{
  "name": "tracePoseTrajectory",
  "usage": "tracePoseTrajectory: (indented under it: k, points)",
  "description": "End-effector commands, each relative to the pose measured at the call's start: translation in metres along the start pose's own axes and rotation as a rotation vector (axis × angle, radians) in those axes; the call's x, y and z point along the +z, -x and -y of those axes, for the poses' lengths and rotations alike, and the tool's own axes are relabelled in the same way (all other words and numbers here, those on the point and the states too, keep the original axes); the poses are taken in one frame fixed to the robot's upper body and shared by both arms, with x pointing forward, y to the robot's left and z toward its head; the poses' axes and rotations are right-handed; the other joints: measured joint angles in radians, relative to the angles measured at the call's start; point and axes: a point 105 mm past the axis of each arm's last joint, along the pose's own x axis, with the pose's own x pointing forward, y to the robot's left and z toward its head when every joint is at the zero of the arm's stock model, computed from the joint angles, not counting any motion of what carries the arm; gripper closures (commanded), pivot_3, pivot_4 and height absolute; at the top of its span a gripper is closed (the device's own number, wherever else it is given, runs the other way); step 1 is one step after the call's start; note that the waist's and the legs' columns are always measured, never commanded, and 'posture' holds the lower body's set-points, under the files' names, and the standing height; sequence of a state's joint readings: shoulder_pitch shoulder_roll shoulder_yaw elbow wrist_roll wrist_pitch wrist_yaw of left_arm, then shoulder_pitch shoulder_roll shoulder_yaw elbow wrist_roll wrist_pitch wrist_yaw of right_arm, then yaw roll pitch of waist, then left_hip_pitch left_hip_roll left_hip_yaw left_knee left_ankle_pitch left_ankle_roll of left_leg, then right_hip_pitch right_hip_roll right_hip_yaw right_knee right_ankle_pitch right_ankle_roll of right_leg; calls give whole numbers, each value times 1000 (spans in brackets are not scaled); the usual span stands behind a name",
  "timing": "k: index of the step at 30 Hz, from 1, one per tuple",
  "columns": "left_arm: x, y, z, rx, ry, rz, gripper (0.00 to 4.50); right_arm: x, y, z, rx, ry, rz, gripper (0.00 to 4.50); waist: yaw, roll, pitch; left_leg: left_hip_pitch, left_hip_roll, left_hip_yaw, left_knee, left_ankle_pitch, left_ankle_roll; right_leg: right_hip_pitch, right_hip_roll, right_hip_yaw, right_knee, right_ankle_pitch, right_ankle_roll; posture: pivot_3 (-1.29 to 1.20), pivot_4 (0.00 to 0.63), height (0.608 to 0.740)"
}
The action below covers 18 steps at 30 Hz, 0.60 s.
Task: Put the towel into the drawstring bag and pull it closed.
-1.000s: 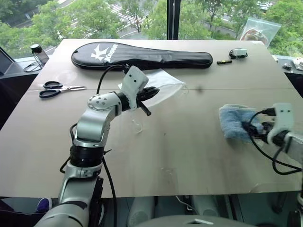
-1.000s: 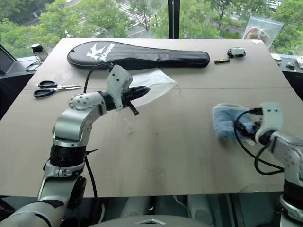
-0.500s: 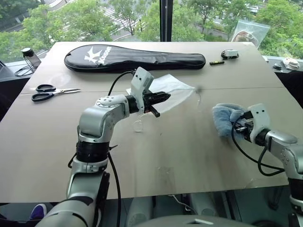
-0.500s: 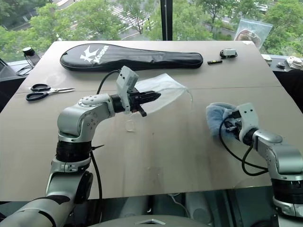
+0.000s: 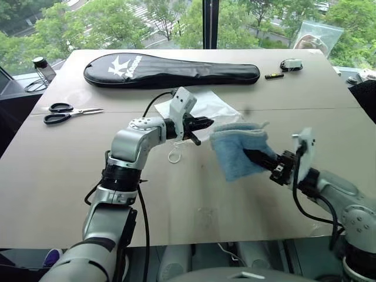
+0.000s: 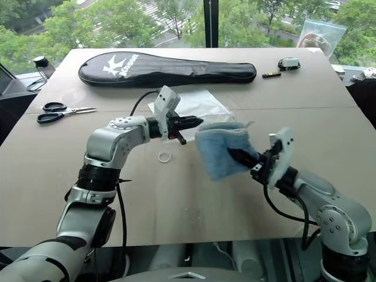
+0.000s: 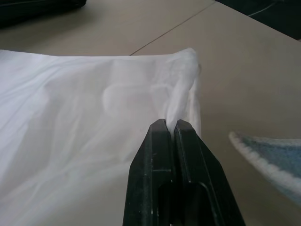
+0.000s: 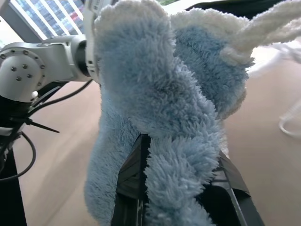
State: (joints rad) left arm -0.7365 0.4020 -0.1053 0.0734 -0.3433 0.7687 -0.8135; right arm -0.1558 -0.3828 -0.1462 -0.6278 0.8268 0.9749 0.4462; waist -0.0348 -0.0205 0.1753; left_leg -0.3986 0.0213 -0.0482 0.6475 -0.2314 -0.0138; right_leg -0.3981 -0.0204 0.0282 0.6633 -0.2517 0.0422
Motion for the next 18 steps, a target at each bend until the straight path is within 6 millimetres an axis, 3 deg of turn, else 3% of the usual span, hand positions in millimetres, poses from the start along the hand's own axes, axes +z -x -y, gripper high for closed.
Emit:
tracePoseTrajectory:
  k: [1, 6, 12, 18]
  points:
    - [16, 0, 8, -46, -98, 50, 4500, -9, -22, 19, -109, 83, -71, 4478, -1, 0, 0, 0, 0, 0, 0, 0, 0, 0, 0, 0, 0, 0, 0, 0, 150, 740]
    - [13, 5, 26, -141, -150, 48, 4500, -17, -58, 33, -119, 191, -128, 4478, -2, 0, 0, -3, 0, 1, 0, 0, 0, -4, 0, 1, 0, 2, -4, 0, 150, 740]
    - [1, 11, 34, -167, -178, 18, 4500, -11, -77, 37, -101, 236, -99, 4478, -2, 0, 0, -13, 0, 0, 1, 0, 0, -13, 0, 0, 1, 3, -4, 0, 150, 740]
    - [-4, 15, 31, -147, -153, 14, 4500, -2, -85, 19, 4, 270, -31, 4478, 3, 0, 0, -16, 0, 0, 3, 0, 0, -15, 0, 0, 2, 3, -4, 0, 150, 740]
